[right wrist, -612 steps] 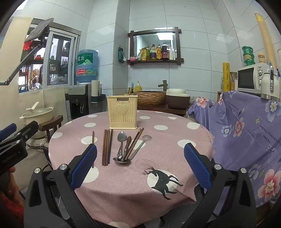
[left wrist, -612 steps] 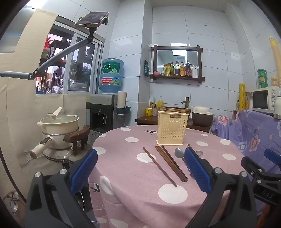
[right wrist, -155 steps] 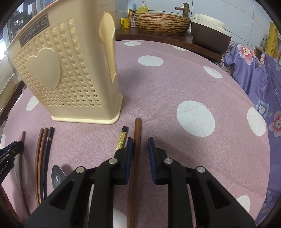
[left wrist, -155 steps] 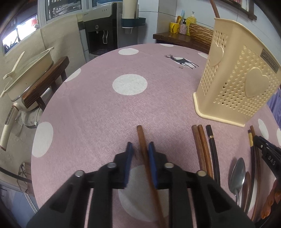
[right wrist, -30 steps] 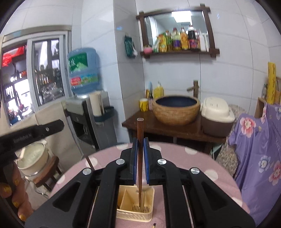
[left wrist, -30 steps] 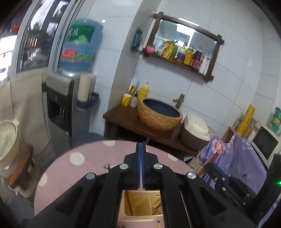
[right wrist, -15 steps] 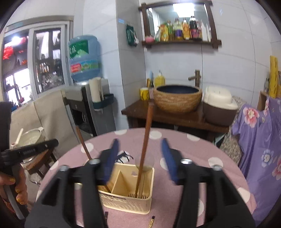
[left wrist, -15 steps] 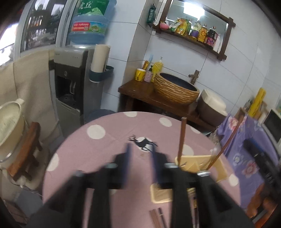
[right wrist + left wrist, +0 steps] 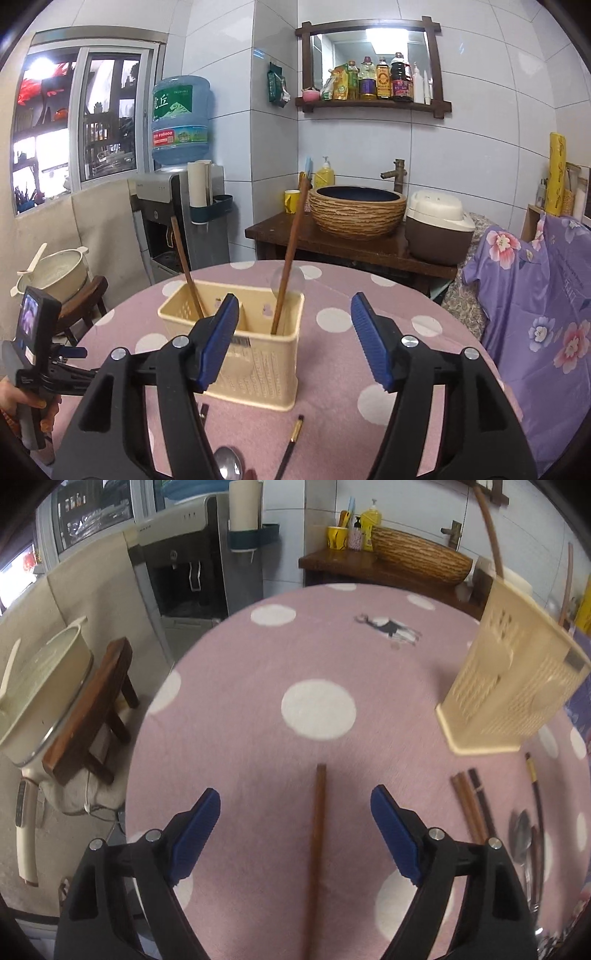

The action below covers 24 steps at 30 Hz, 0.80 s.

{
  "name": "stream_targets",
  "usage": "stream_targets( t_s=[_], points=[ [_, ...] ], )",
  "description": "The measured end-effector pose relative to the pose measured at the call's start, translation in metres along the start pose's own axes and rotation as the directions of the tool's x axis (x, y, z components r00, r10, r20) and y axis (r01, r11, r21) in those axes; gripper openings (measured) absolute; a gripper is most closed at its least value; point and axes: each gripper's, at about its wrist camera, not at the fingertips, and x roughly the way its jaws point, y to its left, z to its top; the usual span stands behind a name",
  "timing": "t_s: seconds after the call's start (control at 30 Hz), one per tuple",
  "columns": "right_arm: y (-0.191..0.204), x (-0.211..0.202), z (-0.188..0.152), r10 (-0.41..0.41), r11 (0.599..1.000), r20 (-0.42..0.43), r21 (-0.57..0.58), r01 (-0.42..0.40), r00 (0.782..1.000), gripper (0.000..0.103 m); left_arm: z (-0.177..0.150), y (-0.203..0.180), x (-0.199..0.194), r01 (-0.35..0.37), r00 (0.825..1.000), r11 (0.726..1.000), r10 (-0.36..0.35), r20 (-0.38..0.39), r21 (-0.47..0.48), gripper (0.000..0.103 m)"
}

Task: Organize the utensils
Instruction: 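Return the left tool to the table and close on a brown chopstick, then lift the brown chopstick with the left tool, lower it into the caddy, open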

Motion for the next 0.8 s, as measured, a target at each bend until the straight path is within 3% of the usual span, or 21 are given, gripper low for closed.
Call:
stream_targets(
  t_s=[0.23, 0.3, 0.37, 0.47, 0.53, 0.63, 0.8],
  points=[
    [-0.002, -0.022, -0.039, 0.023, 0.999, -0.057, 0.046, -0.02, 0.998, 0.067, -0.016, -0.003, 0.02, -0.021, 0.999, 1.0, 0.022, -0.039, 0.02, 0.054],
    [-0.003, -0.027, -0.048, 0.032, 0.998, -0.072, 0.064, -0.027, 0.997, 0.067, -0.013, -0.004, 0.023, -0.042, 0.999, 0.999, 0.042, -0.012, 0.019, 0.048],
    [-0.002, -0.032, -0.054, 0.043, 0.997, -0.079, 0.072, -0.037, 0.996, 0.067, -0.01, -0.008, 0.024, -0.054, 0.998, 0.998, 0.054, -0.005, 0.018, 0.031],
    [-0.003, -0.041, -0.06, 0.048, 0.996, -0.075, 0.078, -0.042, 0.996, 0.067, -0.007, -0.018, 0.027, -0.063, 0.998, 0.997, 0.063, 0.007, 0.048, 0.018],
    [-0.004, -0.047, -0.062, 0.056, 0.995, -0.07, 0.091, -0.049, 0.996, 0.067, -0.006, -0.025, 0.029, -0.087, 0.996, 0.993, 0.085, 0.025, 0.079, 0.016],
    [-0.006, -0.053, -0.065, 0.062, 0.992, -0.064, 0.111, -0.054, 0.996, 0.067, -0.002, -0.023, 0.032, -0.06, 0.998, 0.997, 0.06, 0.011, 0.058, 0.009],
    [-0.01, -0.061, -0.071, 0.072, 0.988, -0.065, 0.145, -0.062, 0.995, 0.067, 0.001, -0.019, 0.034, -0.042, 0.999, 0.999, 0.042, 0.002, 0.017, 0.009]
  ],
)
